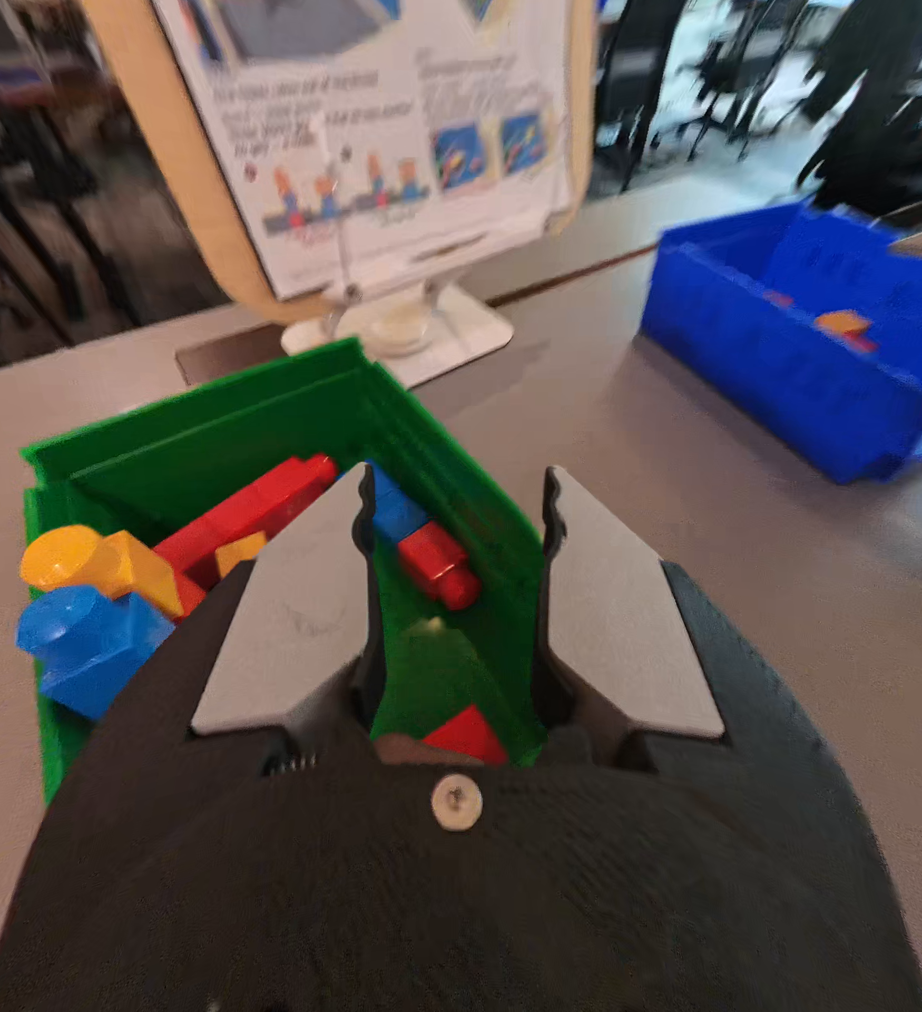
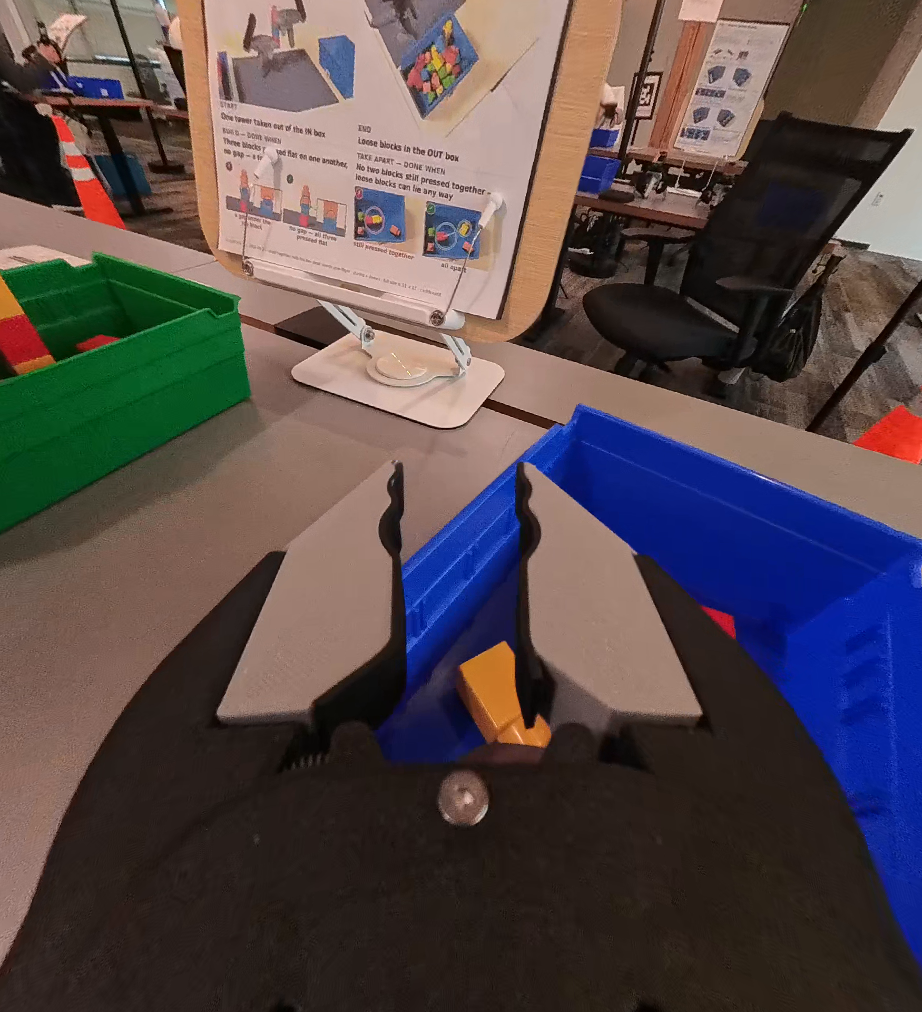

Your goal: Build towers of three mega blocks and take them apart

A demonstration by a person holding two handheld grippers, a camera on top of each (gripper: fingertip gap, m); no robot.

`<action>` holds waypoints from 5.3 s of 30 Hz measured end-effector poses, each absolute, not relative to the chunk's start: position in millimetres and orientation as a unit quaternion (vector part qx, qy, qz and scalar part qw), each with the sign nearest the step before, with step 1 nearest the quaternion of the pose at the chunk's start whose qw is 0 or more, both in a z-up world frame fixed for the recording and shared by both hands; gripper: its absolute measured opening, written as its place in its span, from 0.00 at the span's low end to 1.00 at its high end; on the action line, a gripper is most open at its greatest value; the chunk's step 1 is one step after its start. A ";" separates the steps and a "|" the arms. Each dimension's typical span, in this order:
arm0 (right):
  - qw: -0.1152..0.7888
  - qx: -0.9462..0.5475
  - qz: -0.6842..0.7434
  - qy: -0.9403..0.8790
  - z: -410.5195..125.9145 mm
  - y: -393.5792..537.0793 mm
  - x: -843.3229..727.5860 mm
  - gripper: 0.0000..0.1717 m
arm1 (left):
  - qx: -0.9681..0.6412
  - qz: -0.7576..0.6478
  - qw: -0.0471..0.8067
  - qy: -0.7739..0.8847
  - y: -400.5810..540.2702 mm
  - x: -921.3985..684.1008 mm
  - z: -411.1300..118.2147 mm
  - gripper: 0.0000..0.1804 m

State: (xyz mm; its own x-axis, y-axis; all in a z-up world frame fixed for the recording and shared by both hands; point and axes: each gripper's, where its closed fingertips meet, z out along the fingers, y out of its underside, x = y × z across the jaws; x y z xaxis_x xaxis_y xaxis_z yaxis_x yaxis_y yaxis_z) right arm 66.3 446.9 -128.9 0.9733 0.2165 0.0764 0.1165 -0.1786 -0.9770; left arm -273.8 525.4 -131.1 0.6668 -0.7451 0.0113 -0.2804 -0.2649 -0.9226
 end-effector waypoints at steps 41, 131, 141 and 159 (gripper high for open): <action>0.614 -0.774 0.053 -0.143 -136.8 446.3 51.1 0.22 | -0.864 -0.055 0.169 0.472 603.4 -283.1 -285.5 0.20; 0.477 -0.727 0.333 -0.365 -164.7 390.5 -70.7 0.19 | -0.481 -0.569 0.547 0.382 411.7 -164.5 -64.9 0.20; 0.467 -0.718 0.360 -0.370 -167.1 388.2 -86.4 0.19 | -0.562 -0.418 0.423 0.575 375.4 -101.7 -171.2 0.23; 0.509 -0.633 0.457 -0.364 -124.0 366.4 -111.4 0.26 | -0.536 -0.494 0.366 0.578 342.9 -72.2 -183.1 0.19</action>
